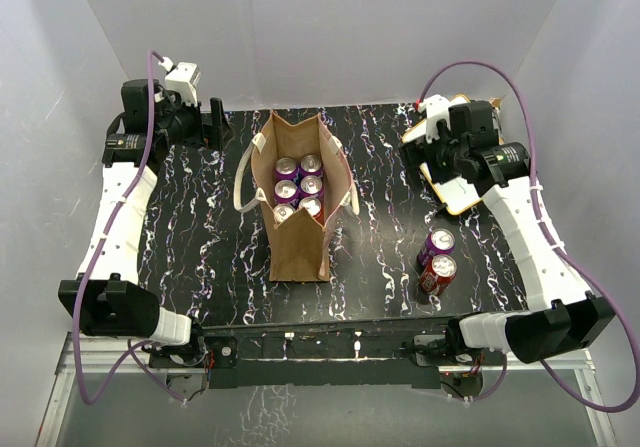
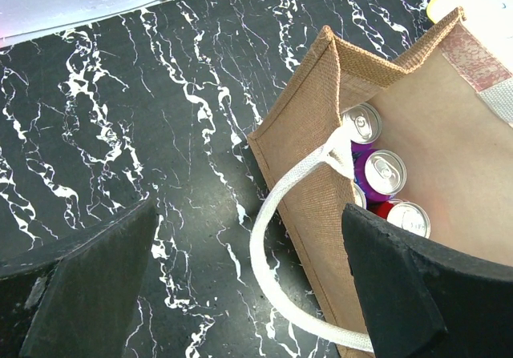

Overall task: Place the beverage into the canvas bag
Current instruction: Pick up the drink from the center of the board.

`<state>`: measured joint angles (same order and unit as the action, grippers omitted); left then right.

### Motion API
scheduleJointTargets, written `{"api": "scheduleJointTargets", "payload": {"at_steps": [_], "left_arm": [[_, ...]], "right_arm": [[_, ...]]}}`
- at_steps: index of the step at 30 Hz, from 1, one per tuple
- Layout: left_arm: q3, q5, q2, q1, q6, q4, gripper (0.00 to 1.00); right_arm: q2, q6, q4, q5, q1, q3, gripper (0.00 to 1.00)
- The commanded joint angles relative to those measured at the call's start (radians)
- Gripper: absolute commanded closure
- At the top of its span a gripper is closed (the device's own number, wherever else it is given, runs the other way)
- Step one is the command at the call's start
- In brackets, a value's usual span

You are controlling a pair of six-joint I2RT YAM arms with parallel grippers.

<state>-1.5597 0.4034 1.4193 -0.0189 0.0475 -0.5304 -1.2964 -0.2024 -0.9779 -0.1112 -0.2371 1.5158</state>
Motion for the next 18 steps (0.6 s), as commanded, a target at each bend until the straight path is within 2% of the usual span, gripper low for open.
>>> {"api": "scheduleJointTargets", "payload": {"at_steps": [1,7,18], "left_arm": [[-0.018,0.03,-0.01,0.006,-0.008,0.017,0.03],[-0.011,0.042,-0.01,0.007,-0.01,0.029,0.03],[-0.01,0.056,-0.014,0.006,-0.008,0.032,0.03]], "right_arm": [[0.037,-0.077,-0.139,0.074,0.047,-0.082,0.0],[0.028,-0.172,-0.208,0.05,0.123,-0.247,0.0],[-0.036,-0.195,-0.155,0.0,0.137,-0.369,0.0]]}}
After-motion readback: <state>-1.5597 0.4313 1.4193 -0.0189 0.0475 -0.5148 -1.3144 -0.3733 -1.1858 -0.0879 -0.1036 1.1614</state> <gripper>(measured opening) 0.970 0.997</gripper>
